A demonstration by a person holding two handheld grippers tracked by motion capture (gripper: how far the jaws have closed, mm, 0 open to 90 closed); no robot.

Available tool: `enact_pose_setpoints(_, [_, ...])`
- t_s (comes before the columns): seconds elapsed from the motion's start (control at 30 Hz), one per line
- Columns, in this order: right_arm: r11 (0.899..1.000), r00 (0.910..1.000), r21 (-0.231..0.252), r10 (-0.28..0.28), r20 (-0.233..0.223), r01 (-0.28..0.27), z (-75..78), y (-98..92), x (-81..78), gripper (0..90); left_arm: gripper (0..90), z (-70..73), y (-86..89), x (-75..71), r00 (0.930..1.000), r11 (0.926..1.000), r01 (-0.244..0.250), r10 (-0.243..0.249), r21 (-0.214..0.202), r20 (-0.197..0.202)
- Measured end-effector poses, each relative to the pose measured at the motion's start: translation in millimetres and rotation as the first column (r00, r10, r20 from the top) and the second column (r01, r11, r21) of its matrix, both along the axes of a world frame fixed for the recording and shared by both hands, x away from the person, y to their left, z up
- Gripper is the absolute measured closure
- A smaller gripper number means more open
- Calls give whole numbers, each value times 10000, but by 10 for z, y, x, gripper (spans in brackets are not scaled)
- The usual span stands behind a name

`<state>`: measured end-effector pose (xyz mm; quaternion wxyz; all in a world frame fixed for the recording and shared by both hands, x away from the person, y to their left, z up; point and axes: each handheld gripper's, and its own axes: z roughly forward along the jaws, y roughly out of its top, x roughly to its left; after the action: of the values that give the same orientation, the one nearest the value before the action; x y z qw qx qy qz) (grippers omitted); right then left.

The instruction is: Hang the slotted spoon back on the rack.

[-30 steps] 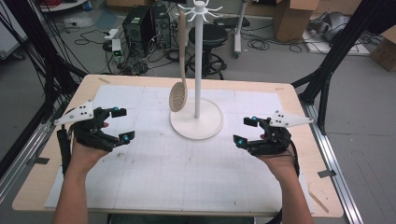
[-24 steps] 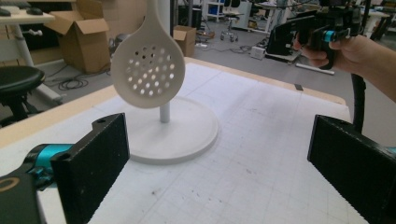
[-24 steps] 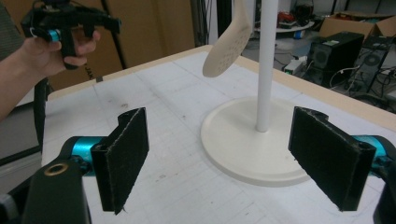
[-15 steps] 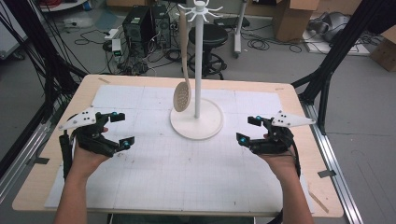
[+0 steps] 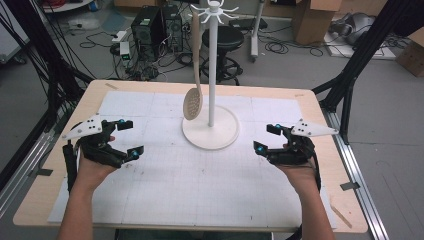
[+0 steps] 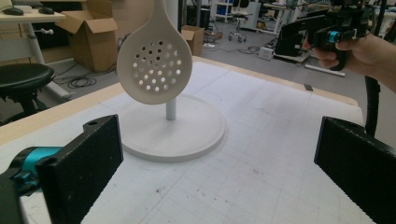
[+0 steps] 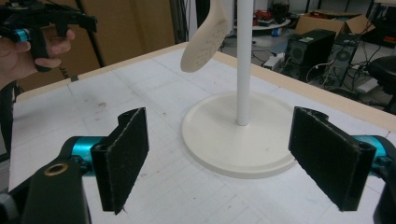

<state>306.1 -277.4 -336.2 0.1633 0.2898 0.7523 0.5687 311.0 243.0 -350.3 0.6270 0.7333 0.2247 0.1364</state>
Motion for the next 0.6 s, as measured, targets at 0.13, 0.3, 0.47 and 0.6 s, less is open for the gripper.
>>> enact_pose_setpoints(0.13, [10000, 10000, 39, -2, -27, 2, 1, -1, -5, 193, 16, 5, 13, -3, 10000, 10000, -47, 47, -57, 15])
enact_pose_setpoints(0.3, [10000, 10000, 1, 21, -62, -21, -11, 5, 8, 193, 16, -6, 15, 10, 10000, 10000, -65, 65, -37, -24])
enact_pose_setpoints(0.47, [10000, 9999, -19, 72, -94, -72, -17, 12, 14, 194, 16, -19, 4, 23, 10000, 10000, -55, 55, 47, -63])
enact_pose_setpoints(0.6, [10000, 9999, 3, 94, -104, -94, -18, 11, 16, 194, 16, -22, 9, 23, 9999, 10000, -93, 93, 8, -89])
